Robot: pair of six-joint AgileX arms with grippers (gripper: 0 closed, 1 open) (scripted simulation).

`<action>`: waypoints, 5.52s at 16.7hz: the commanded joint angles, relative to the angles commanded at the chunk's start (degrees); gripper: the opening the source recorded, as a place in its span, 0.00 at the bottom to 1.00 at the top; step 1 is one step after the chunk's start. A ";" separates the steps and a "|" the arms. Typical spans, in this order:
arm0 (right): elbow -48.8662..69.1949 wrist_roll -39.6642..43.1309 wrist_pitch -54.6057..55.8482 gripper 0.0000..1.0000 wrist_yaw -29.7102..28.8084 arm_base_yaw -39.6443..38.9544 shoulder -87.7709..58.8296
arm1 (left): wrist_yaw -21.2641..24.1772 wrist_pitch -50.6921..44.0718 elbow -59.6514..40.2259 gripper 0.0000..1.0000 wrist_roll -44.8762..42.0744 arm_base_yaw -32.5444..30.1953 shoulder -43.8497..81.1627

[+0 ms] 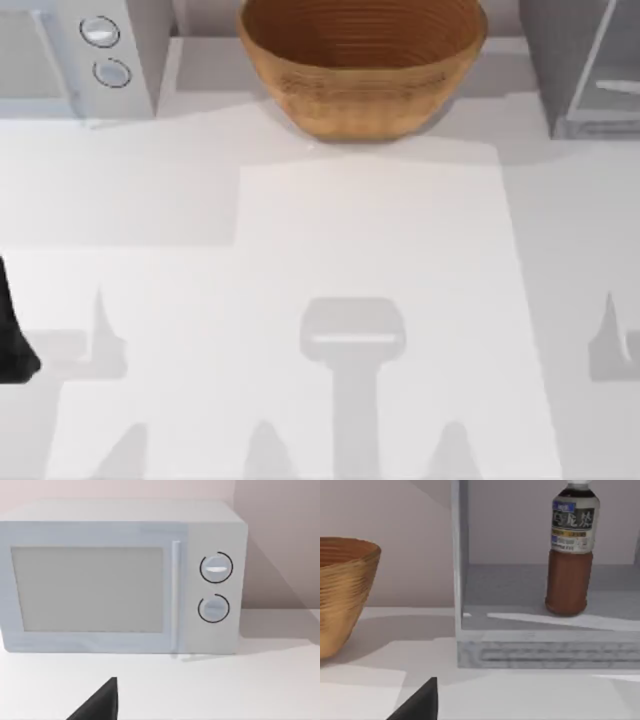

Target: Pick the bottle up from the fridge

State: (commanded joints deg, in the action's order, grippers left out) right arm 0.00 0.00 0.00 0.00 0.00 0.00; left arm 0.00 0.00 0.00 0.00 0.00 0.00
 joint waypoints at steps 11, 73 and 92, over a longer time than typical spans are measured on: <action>3.13 -0.29 25.75 1.00 8.29 8.68 -27.11 | 0.00 0.00 0.00 1.00 0.00 0.00 0.00; 76.63 -0.80 54.27 0.77 8.75 10.82 -130.86 | 0.00 0.00 0.00 1.00 0.00 0.00 0.00; 76.60 -0.88 54.27 0.00 8.77 11.00 -130.76 | 0.00 0.00 0.00 1.00 0.00 0.00 0.00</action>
State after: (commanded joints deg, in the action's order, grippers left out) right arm 76.60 -0.88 54.27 8.77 11.00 -130.76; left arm 0.00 0.00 0.00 0.00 0.00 0.00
